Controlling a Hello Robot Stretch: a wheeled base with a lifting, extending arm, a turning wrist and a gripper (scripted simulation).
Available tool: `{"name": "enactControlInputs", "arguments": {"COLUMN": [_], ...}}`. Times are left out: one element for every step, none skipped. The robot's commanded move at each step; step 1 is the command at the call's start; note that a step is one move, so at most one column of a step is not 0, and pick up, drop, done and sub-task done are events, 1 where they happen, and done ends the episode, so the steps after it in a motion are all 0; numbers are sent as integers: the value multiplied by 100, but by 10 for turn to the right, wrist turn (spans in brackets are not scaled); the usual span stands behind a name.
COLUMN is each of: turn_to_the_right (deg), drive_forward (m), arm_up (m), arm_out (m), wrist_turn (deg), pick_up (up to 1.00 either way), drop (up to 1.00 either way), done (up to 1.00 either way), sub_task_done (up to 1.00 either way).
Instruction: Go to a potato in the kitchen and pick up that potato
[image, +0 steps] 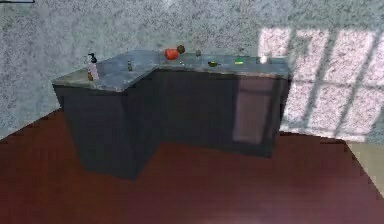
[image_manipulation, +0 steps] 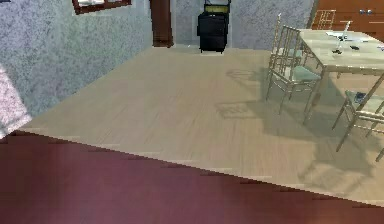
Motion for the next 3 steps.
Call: {"name": "enactControlInputs", "arguments": {"turn_to_the_right": [0, 30, 0], "drive_forward": [100, 0, 25], "arm_up": [0, 0, 0], "arm_out": [0, 0, 0], "wrist_turn": [0, 0, 0], "pick_up": [0, 0, 0], "drop": [0, 0, 0], "done": [0, 0, 0], "sub_task_done": [0, 0, 0]}}
